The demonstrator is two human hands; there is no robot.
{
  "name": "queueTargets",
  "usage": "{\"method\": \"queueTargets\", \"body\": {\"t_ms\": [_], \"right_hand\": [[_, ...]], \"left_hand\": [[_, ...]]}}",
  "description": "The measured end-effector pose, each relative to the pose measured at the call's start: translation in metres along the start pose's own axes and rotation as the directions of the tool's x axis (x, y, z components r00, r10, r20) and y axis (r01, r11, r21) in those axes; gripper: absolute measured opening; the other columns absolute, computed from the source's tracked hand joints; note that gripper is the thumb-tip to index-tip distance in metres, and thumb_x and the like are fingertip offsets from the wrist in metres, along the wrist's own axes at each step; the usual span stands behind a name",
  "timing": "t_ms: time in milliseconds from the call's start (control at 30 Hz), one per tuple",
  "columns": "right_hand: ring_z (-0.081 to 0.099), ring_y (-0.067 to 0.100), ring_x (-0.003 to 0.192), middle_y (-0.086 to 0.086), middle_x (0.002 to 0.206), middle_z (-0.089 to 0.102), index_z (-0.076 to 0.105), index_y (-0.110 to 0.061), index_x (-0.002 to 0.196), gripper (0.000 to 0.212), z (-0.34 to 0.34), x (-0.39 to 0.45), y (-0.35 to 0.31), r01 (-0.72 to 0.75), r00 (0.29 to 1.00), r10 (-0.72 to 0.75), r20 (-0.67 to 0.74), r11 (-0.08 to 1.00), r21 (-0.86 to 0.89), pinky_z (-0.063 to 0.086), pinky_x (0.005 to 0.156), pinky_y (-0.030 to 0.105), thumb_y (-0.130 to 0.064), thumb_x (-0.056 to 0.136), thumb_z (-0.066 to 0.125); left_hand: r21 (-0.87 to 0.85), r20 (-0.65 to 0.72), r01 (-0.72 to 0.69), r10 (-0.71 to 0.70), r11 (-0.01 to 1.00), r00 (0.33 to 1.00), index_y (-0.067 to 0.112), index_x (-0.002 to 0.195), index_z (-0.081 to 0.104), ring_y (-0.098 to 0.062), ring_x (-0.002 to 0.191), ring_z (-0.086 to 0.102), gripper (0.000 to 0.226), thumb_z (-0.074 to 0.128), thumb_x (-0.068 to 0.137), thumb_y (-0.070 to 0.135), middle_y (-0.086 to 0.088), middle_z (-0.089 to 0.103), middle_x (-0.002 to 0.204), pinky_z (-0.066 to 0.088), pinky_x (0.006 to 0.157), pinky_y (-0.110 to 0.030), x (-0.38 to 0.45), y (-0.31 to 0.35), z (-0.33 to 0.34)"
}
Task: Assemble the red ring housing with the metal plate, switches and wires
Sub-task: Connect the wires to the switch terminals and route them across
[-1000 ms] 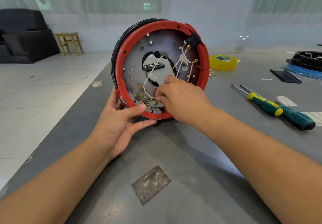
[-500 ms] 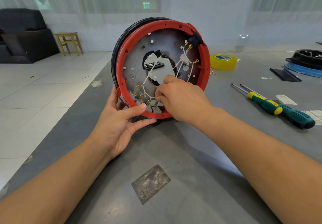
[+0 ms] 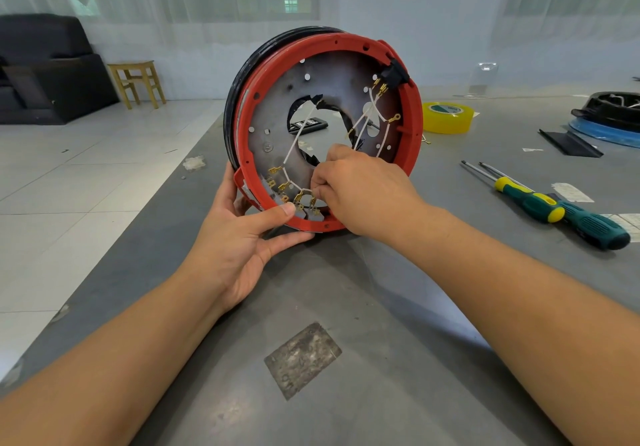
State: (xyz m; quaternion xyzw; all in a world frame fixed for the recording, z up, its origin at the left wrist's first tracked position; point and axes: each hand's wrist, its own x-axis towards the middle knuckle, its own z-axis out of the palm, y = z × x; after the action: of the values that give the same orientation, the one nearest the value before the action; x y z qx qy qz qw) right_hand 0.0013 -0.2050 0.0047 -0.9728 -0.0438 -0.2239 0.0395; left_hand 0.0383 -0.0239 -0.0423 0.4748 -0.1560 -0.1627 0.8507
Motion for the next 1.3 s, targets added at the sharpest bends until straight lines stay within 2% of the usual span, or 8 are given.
{"method": "queueTargets", "body": {"t_ms": [267, 400, 567, 800, 933, 1067, 1200, 1300], "right_hand": [[0.046, 0.019, 0.076, -0.004, 0.105, 0.051, 0.069, -0.031, 0.102, 0.014, 0.0001, -0.0003, -0.0013, 0.014, 0.999, -0.016, -0.035, 0.998, -0.063, 0.028, 0.050, 0.028, -0.025, 0.102, 0.056], [0.053, 0.021, 0.077, -0.005, 0.104, 0.052, 0.071, -0.031, 0.099, 0.015, -0.0009, -0.0003, -0.0025, 0.033, 0.998, -0.037, -0.050, 0.996, -0.078, 0.037, 0.055, 0.032, -0.024, 0.100, 0.058], [0.051, 0.022, 0.074, -0.007, 0.099, 0.046, 0.071, -0.030, 0.098, 0.015, -0.0017, 0.0002, -0.0039, 0.049, 0.998, -0.053, -0.043, 0.994, -0.094, 0.029, 0.051, 0.029, -0.025, 0.100, 0.058], [0.057, 0.025, 0.081, -0.007, 0.099, 0.047, 0.072, -0.030, 0.095, 0.020, -0.0035, 0.0007, -0.0035, 0.046, 0.998, -0.048, -0.040, 0.997, -0.059, 0.037, 0.059, 0.034, -0.028, 0.101, 0.053], [0.060, 0.026, 0.086, -0.003, 0.105, 0.058, 0.071, -0.029, 0.098, 0.019, -0.0022, 0.0013, -0.0032, 0.037, 0.999, -0.039, -0.035, 0.998, -0.050, 0.039, 0.062, 0.034, -0.029, 0.101, 0.052], [0.061, 0.028, 0.089, -0.004, 0.105, 0.058, 0.071, -0.029, 0.099, 0.018, -0.0008, 0.0002, -0.0031, 0.030, 0.999, -0.030, -0.014, 0.999, -0.045, 0.041, 0.063, 0.035, -0.030, 0.100, 0.054], [0.062, 0.028, 0.089, -0.003, 0.105, 0.057, 0.072, -0.028, 0.098, 0.019, -0.0004, -0.0004, -0.0041, 0.023, 1.000, -0.023, -0.002, 1.000, -0.020, 0.039, 0.062, 0.034, -0.029, 0.101, 0.053], [0.062, 0.029, 0.090, -0.002, 0.106, 0.055, 0.073, -0.027, 0.101, 0.020, 0.0000, 0.0003, -0.0032, 0.011, 1.000, -0.011, 0.016, 1.000, 0.022, 0.045, 0.064, 0.035, -0.028, 0.102, 0.052]], "left_hand": [[0.016, -0.008, -0.011, 0.011, 1.000, 1.000, 0.041, 0.153, 0.049, -0.041, 0.116, 0.072, 0.102, 0.076, 0.071, -0.014, -0.015, 0.059, 0.145, 0.063, 0.080, -0.062, -0.0012, -0.0007, 0.0023], [0.012, -0.011, -0.014, 0.014, 1.000, 1.000, 0.041, 0.155, 0.045, -0.040, 0.117, 0.072, 0.106, 0.076, 0.070, -0.013, -0.015, 0.056, 0.148, 0.063, 0.080, -0.062, -0.0022, -0.0013, 0.0034], [0.025, -0.021, -0.029, 0.030, 0.999, 0.999, 0.043, 0.157, 0.042, -0.038, 0.117, 0.072, 0.109, 0.076, 0.070, -0.013, -0.015, 0.055, 0.148, 0.063, 0.080, -0.061, -0.0032, -0.0026, 0.0047], [0.030, -0.012, -0.045, 0.045, 0.999, 0.999, 0.045, 0.156, 0.044, -0.037, 0.116, 0.073, 0.109, 0.078, 0.068, -0.011, -0.013, 0.056, 0.147, 0.063, 0.080, -0.061, -0.0024, -0.0043, 0.0032], [0.033, 0.006, -0.063, 0.063, 0.997, 0.998, 0.044, 0.153, 0.047, -0.033, 0.112, 0.075, 0.105, 0.078, 0.070, -0.011, -0.012, 0.058, 0.139, 0.062, 0.081, -0.064, -0.0014, -0.0056, 0.0013], [0.015, 0.014, -0.067, 0.067, 0.998, 0.998, 0.042, 0.153, 0.049, -0.030, 0.105, 0.075, 0.102, 0.078, 0.071, -0.011, -0.012, 0.057, 0.126, 0.061, 0.082, -0.066, -0.0001, -0.0063, 0.0001], [0.000, 0.022, -0.065, 0.065, 0.998, 0.998, 0.041, 0.153, 0.050, -0.034, 0.112, 0.074, 0.101, 0.078, 0.071, -0.011, -0.016, 0.057, 0.138, 0.060, 0.082, -0.068, 0.0011, -0.0069, -0.0018], [0.005, 0.025, -0.052, 0.052, 0.999, 0.998, 0.042, 0.153, 0.050, -0.038, 0.118, 0.071, 0.100, 0.079, 0.073, -0.010, -0.016, 0.055, 0.147, 0.061, 0.083, -0.066, 0.0033, -0.0064, -0.0032]]}}
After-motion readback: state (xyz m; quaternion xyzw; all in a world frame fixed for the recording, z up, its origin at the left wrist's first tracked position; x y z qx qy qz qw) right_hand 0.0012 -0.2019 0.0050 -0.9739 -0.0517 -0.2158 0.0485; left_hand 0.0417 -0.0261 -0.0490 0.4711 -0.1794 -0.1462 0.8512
